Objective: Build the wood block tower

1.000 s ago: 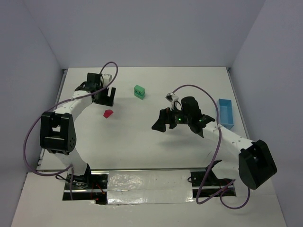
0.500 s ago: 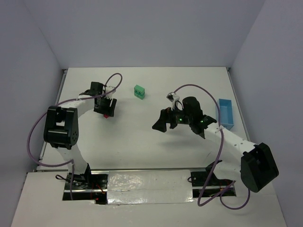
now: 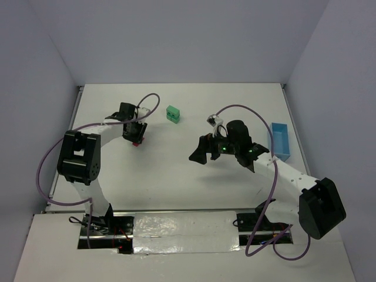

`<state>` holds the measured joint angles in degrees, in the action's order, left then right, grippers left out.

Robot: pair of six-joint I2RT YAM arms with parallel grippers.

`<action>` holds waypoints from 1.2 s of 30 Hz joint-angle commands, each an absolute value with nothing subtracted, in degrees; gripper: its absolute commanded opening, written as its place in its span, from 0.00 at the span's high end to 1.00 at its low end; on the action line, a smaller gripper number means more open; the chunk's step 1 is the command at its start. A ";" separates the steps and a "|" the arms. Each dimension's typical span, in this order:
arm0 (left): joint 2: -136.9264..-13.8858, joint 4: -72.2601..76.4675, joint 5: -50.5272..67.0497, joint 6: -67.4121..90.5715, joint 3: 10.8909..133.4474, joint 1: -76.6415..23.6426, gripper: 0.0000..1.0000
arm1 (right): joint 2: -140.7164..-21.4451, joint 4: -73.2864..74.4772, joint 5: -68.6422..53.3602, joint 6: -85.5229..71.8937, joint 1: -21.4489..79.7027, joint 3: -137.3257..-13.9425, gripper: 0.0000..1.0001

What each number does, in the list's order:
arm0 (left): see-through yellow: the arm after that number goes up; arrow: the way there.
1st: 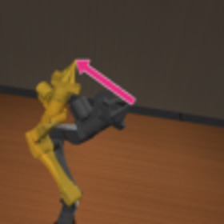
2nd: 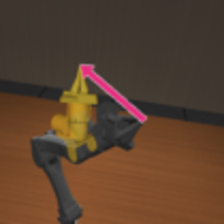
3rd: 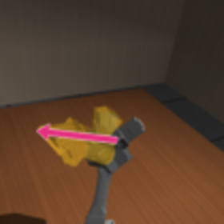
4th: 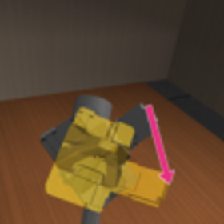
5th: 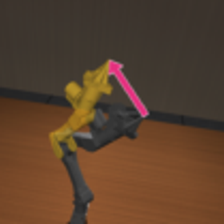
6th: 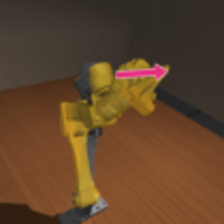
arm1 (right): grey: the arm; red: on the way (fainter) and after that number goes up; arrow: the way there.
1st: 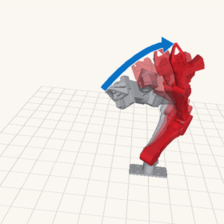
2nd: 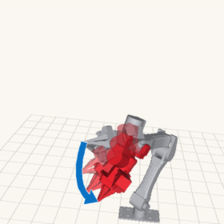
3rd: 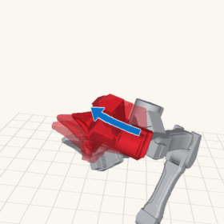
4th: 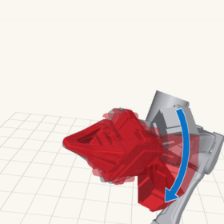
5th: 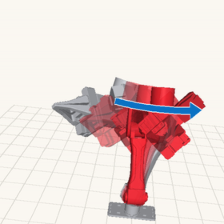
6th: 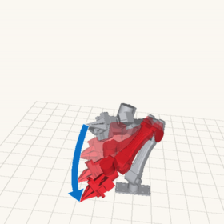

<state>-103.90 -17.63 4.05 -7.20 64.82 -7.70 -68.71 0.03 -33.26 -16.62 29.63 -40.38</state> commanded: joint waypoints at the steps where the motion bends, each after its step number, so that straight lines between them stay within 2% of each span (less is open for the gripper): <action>1: -102.66 -16.09 4.92 -11.07 63.02 -12.47 0.81 | -66.10 -1.49 -31.91 -15.73 29.79 -39.64 0.00; 2: -101.26 -15.65 6.14 -11.60 62.67 -13.44 0.85 | -65.48 -1.84 -31.38 -15.91 29.62 -39.38 0.00; 3: -100.38 -15.56 7.20 -13.17 62.14 -15.36 0.95 | -63.83 -2.11 -30.68 -16.26 29.53 -38.94 0.00; 4: -99.24 -15.47 8.60 -14.14 61.96 -16.34 1.00 | -62.76 -2.98 -29.11 -16.52 29.36 -37.98 0.00; 9: -89.84 -21.50 29.65 -21.78 63.36 -20.21 1.00 | -54.16 -7.72 -30.58 -17.32 26.81 -33.76 0.00; 13: -86.05 -33.29 39.19 -26.36 68.28 -24.86 0.97 | -50.63 -12.12 -36.90 -16.44 26.46 -31.64 0.00; 17: -82.89 -42.00 38.41 -27.42 69.62 -35.65 0.99 | -49.83 -15.20 -46.55 -15.65 26.54 -31.11 0.03; 22: -77.53 -40.62 40.52 -24.26 66.10 -42.00 0.99 | -51.59 -18.81 -54.58 -15.56 28.03 -31.02 0.13; 28: -71.29 -38.94 38.50 -22.15 65.74 -45.17 0.99 | -54.66 -6.97 -43.87 -1.77 39.80 -35.85 0.16; 32: -66.63 -37.00 36.57 -20.92 63.99 -45.18 0.98 | -55.72 -7.12 -39.65 1.49 45.51 -36.21 0.28; 36: -65.57 -37.52 37.88 -21.18 63.63 -45.18 0.97 | -54.32 -9.84 -35.86 1.84 46.75 -34.81 0.32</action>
<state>-66.11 -38.37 36.18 -22.02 64.34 -45.04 -55.70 -7.66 -40.45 -1.30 45.84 -33.65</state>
